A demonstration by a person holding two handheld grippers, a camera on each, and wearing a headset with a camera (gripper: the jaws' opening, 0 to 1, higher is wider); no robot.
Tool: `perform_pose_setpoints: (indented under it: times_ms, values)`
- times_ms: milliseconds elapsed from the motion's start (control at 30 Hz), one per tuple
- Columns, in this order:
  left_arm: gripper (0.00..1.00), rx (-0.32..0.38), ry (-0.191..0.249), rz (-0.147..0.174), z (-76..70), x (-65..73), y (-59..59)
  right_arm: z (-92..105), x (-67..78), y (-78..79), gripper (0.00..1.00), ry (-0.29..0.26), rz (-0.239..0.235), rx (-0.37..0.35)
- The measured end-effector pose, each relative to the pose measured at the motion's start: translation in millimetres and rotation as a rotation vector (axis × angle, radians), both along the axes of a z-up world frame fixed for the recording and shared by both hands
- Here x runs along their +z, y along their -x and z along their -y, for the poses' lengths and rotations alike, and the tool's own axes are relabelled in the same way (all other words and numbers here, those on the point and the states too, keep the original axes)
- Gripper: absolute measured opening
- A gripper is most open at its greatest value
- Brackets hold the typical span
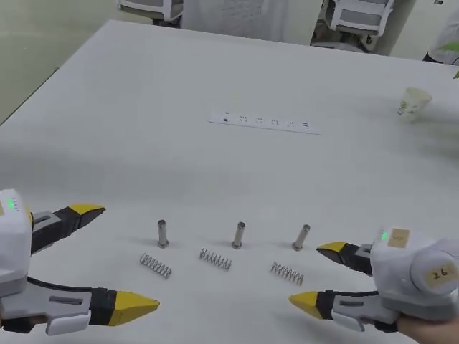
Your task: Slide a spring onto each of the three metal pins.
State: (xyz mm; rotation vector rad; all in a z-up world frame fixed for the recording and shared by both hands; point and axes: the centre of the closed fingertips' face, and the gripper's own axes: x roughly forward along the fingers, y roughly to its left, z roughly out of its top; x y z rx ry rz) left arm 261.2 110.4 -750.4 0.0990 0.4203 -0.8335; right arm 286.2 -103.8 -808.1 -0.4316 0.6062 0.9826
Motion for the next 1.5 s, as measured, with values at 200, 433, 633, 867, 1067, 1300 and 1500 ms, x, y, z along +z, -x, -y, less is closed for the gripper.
perform_pose_setpoints:
  times_ms: [200, 433, 633, 867, 1067, 1300, 1500]
  values:
    - [0.98, 0.003, 0.0, 0.001, -0.7, 0.4, -0.2, -5.3, -1.1, -4.8, 0.5, 0.01, -0.007, 0.017]
    - [0.98, 0.002, 0.002, -0.002, -0.1, -0.4, 1.5, -11.3, -6.5, -8.3, 0.46, 0.027, -0.028, 0.033]
    - [0.98, 0.002, 0.0, -0.002, -0.9, -1.0, 1.4, -13.1, -15.2, -11.1, 0.38, 0.061, -0.062, 0.045]
    - [0.98, 0.006, 0.0, -0.002, -1.7, -0.9, 1.6, -15.1, -23.9, -14.4, 0.32, 0.091, -0.097, 0.059]
    - [0.98, 0.008, -0.001, 0.001, -2.7, 0.4, 2.7, -12.9, -34.6, -11.9, 0.26, 0.137, -0.13, 0.084]
    - [0.98, 0.004, 0.001, -0.001, -1.5, -0.1, 5.6, -9.4, -43.0, -10.6, 0.24, 0.155, -0.161, 0.077]
    - [0.98, 0.003, 0.001, -0.003, -1.2, 0.4, 7.1, -9.2, -43.1, -11.0, 0.21, 0.166, -0.154, 0.088]
